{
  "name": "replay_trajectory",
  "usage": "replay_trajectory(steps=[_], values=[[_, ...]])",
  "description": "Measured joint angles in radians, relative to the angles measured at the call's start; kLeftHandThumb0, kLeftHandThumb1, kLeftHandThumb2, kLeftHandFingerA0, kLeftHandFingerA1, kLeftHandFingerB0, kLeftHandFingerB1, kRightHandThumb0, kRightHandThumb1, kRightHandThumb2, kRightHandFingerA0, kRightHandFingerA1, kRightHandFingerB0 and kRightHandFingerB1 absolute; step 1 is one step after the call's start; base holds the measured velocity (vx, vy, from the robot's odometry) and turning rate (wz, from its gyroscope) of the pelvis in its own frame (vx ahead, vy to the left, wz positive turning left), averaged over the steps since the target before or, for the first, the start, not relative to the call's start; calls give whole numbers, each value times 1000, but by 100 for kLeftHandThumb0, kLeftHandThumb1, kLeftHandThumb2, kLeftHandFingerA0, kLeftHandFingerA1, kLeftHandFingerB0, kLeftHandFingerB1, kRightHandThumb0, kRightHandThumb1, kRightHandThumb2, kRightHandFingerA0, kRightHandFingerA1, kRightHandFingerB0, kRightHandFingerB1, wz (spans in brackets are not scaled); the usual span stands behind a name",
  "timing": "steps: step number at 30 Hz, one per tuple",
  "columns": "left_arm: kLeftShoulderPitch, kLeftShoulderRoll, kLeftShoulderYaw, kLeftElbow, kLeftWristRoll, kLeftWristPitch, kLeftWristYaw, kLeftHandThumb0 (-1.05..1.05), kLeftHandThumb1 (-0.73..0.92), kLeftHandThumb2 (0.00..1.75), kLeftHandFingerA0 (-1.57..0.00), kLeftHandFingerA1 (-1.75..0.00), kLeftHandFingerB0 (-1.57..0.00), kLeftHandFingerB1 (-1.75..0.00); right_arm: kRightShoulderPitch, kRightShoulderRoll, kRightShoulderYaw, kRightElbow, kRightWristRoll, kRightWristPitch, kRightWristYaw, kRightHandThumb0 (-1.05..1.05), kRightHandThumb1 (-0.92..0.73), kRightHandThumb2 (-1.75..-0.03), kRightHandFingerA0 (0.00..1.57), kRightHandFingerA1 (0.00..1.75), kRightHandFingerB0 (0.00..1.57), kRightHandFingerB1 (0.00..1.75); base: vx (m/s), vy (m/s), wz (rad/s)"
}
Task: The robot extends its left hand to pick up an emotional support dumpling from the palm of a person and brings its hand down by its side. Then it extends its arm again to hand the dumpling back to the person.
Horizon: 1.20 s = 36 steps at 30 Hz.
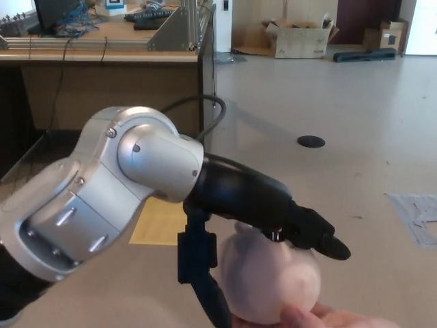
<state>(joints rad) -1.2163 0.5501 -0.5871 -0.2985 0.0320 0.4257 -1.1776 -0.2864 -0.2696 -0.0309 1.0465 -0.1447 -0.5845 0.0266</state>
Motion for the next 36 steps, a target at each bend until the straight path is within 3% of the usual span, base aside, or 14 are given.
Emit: replay_trajectory(steps=[5,6,11,12,16,17,20,21,29,30,33,34,35,36], values=[[19,-3,-3,2,28,-7,5,-59,35,79,0,-8,0,-11,-6,0,2,1,-1,0,0,-89,-92,-68,34,54,19,33,0,0,0],[20,-3,-3,2,32,-9,5,-38,42,52,-44,-109,-46,-84,-7,0,3,1,-2,0,0,-87,-92,-69,35,53,18,32,0,0,0],[42,6,-34,-12,97,-44,32,-31,44,52,-59,-102,-57,-64,-8,0,7,2,-5,0,0,-87,-92,-68,36,52,20,33,0,0,0],[48,8,-39,-16,112,-54,40,-12,47,56,-83,-126,-77,-77,-8,0,7,2,-5,0,0,-88,-92,-68,36,52,22,33,0,0,0],[84,11,-47,-22,165,-109,91,-16,49,59,-80,-146,-77,-93,-8,0,8,2,-5,0,0,-88,-92,-68,36,52,22,33,0,0,0],[96,11,-47,-21,178,-128,109,-7,53,54,-76,-168,-67,-131,-8,0,8,2,-5,0,0,-86,-92,-68,37,53,22,33,0,0,0],[118,11,-46,-18,201,-168,146,-7,53,54,-76,-168,-67,-131,-8,0,9,2,-5,0,0,-86,-92,-68,37,53,22,33,0,0,0],[130,11,-46,-16,213,-191,166,-11,55,55,-80,-164,-82,-99,-8,0,9,2,-5,0,0,-86,-92,-68,36,51,22,33,0,0,0],[175,13,-45,7,270,-304,252,-14,52,58,-84,-153,-85,-79,-9,0,10,2,-5,0,0,-84,-92,-68,35,51,22,34,0,0,0],[185,13,-40,12,281,-328,271,-13,52,56,-83,-162,-82,-98,-10,0,10,2,-5,0,0,-85,-92,-68,36,51,23,34,0,0,0],[214,13,-22,23,302,-372,309,-13,52,56,-83,-162,-82,-98,-12,0,10,2,-5,0,0,-85,-92,-68,36,51,23,34,0,0,0],[228,13,-11,28,310,-392,329,-9,58,53,-71,-175,-56,-157,-14,0,10,2,-5,0,0,-84,-92,-68,35,50,23,33,0,0,0],[244,12,1,33,319,-412,348,-9,58,53,-71,-175,-56,-157,-17,0,11,3,-5,0,0,-84,-92,-68,35,50,23,33,0,0,0],[247,11,3,33,321,-414,351,-6,63,56,-69,-175,-52,-175,-17,0,10,3,-5,0,0,-82,-72,-109,32,58,17,47,0,0,0]])
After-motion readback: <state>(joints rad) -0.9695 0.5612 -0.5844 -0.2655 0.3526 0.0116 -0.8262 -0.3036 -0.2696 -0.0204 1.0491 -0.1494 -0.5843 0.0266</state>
